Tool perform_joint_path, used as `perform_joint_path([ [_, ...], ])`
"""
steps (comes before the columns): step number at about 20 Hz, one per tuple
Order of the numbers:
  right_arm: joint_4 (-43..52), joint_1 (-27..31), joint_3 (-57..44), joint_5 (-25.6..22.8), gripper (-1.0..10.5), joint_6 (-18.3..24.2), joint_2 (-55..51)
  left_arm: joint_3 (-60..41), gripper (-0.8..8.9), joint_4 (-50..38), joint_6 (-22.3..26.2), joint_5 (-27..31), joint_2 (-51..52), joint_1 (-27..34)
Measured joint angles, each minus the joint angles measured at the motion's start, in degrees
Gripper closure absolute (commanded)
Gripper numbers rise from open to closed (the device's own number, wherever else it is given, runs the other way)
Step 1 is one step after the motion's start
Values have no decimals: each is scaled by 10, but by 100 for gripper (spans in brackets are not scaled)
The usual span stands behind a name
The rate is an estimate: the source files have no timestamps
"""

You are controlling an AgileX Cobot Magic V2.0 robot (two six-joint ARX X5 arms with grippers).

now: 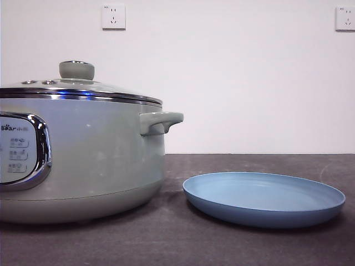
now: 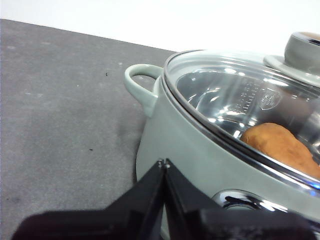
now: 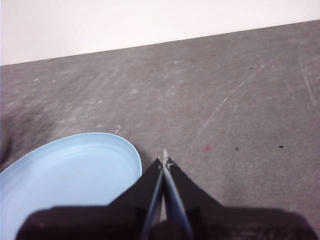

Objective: Take the potato out from the steamer,put the potato on the plate,close the lid

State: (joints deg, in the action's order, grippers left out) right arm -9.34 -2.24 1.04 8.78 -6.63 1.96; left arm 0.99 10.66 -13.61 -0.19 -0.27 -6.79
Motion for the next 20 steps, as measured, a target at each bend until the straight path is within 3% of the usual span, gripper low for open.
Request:
perform_joint_path([
  [5, 0, 0, 0, 0, 946, -14, 0, 0, 817, -8, 0, 0, 0, 0],
  [10, 3, 0, 0, 1, 946, -99, 0, 0, 817, -15, 0, -9, 0, 0],
  [14, 5, 0, 0, 2, 946, -162, 0, 0, 818, -15, 0, -65, 0, 0],
  [20, 5, 0, 0, 2, 946, -183, 0, 0, 818, -8, 0, -79, 0, 0],
])
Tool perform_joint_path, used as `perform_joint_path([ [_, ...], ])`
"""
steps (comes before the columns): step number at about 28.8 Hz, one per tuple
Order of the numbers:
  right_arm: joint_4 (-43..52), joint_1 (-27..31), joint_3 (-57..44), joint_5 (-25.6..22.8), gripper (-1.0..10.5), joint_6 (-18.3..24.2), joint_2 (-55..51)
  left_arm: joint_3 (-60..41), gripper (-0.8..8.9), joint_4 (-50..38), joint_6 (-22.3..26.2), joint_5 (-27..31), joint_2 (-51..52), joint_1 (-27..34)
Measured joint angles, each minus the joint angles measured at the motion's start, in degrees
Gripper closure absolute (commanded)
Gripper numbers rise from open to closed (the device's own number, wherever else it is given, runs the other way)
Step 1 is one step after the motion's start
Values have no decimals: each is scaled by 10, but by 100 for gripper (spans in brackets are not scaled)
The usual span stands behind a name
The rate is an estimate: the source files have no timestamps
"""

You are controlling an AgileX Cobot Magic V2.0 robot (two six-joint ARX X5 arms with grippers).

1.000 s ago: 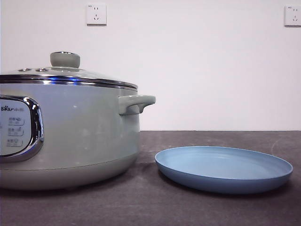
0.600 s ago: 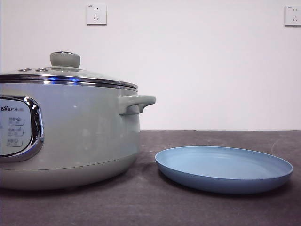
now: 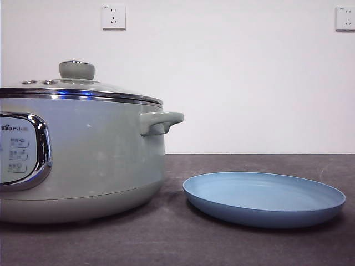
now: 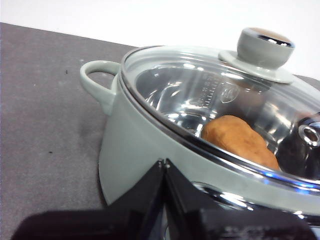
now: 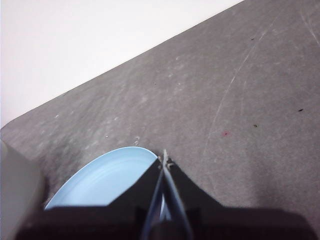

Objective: Take the potato out from the steamer,put the potato on the plate,close the lid

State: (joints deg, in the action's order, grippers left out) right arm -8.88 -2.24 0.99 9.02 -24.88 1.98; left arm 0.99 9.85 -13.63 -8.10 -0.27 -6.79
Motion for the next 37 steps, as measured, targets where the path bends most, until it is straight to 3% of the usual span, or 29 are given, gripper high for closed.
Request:
perform_joint_path([
  [15, -2, 0, 0, 1, 948, -2, 0, 0, 819, 0, 0, 1, 0, 0],
  [22, -10, 0, 15, 72, 956, -3, 4, 33, 820, 21, -14, -19, -1, 0],
  [29, -13, 0, 121, 78, 956, 4, 63, 177, 820, 79, -14, -24, -30, 0],
  [37, -51, -8, 318, 151, 956, 63, 216, 337, 820, 140, 16, -26, -138, 0],
])
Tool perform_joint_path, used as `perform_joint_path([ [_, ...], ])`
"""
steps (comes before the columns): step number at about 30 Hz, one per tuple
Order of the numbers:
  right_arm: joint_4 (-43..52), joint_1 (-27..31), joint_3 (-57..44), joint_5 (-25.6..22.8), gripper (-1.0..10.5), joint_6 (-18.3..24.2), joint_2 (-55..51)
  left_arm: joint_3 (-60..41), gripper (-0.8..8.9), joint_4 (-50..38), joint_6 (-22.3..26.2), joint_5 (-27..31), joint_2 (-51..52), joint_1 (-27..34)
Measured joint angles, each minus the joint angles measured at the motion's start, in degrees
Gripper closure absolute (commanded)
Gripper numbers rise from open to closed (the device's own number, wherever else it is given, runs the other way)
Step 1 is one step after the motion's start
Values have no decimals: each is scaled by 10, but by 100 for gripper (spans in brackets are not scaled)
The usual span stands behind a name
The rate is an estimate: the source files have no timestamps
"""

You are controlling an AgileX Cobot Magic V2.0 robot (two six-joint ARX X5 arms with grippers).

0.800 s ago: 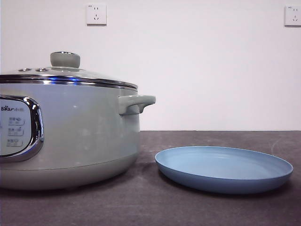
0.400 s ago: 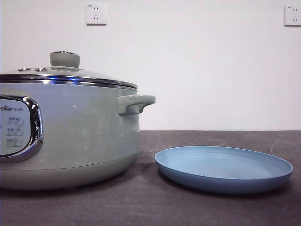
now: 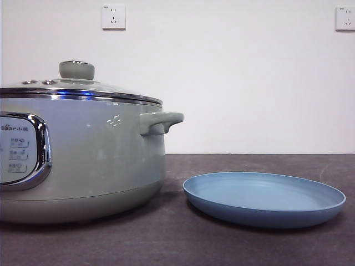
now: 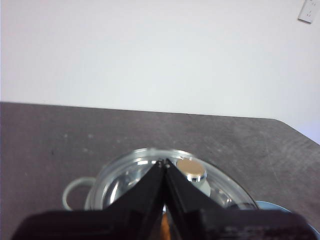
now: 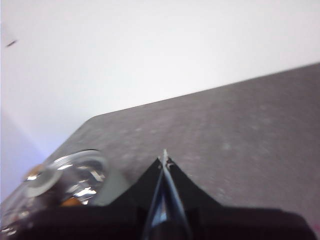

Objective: Take the potato out from the steamer,put the potato on the plate,close the lid

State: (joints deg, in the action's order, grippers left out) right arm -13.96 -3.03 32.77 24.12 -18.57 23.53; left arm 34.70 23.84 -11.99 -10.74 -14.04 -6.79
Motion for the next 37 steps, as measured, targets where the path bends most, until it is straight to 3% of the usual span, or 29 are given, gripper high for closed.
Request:
perform_joint_path([
  [5, -84, -16, 146, 47, 955, 52, 98, 91, 820, 65, 33, -7, -92, 0],
  [16, -300, -33, 411, 175, 946, 168, 273, 316, 818, 242, 99, -97, -297, -7],
  [20, -332, -50, 453, 177, 939, 195, 302, 362, 813, 252, 110, -101, -339, -12],
  [22, -332, -60, 460, 177, 873, 201, 306, 374, 778, 254, 111, -101, -347, -13],
  [26, -332, -68, 462, 175, 630, 208, 306, 379, 528, 244, 111, -103, -351, -13],
  [28, -332, -68, 462, 174, 527, 208, 306, 379, 460, 242, 111, -103, -351, -13],
  [31, -331, -68, 462, 160, 432, 208, 306, 379, 458, 241, 111, -103, -351, -13],
  [37, -331, -79, 462, 102, 433, 208, 306, 379, 457, 236, 111, -103, -358, -13],
])
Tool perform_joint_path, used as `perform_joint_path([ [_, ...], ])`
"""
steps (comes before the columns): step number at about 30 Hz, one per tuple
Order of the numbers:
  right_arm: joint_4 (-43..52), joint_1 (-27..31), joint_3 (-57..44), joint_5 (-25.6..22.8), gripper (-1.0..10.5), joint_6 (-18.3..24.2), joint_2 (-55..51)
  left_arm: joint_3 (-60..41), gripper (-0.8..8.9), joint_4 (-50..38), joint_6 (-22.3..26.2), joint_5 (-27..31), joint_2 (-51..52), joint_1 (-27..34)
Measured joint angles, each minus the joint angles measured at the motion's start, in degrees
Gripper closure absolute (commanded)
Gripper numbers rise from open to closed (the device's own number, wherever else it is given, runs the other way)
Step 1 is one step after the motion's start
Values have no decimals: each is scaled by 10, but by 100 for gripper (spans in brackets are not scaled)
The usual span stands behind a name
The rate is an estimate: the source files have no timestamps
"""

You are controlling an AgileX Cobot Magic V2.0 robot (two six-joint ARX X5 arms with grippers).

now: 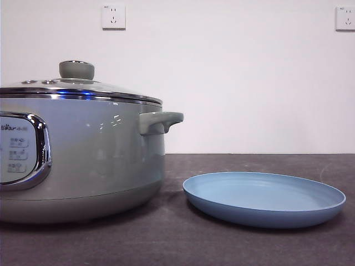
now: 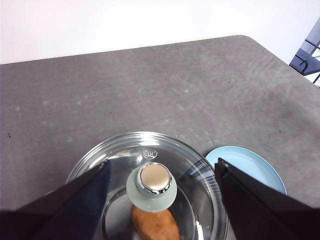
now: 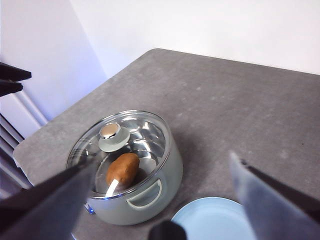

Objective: Take the potato out from the steamer,put the potato on the plate,close the lid

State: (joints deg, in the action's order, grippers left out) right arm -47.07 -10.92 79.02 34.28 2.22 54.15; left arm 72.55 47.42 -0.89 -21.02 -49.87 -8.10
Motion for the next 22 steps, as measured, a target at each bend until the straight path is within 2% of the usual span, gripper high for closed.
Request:
perform_joint_path([
  [3, 0, -6, 0, 0, 434, 0, 0, 0, 456, -7, -3, 0, -7, 0],
  [7, 0, -7, 0, 0, 435, 0, 0, 0, 365, -22, -13, -1, -21, 0],
  [18, 0, -7, 0, 0, 442, 0, 0, 1, 365, -23, -17, 0, -93, -50],
  [22, 0, -7, 0, 0, 442, 0, 0, 1, 365, -25, -18, 39, -125, -85],
])
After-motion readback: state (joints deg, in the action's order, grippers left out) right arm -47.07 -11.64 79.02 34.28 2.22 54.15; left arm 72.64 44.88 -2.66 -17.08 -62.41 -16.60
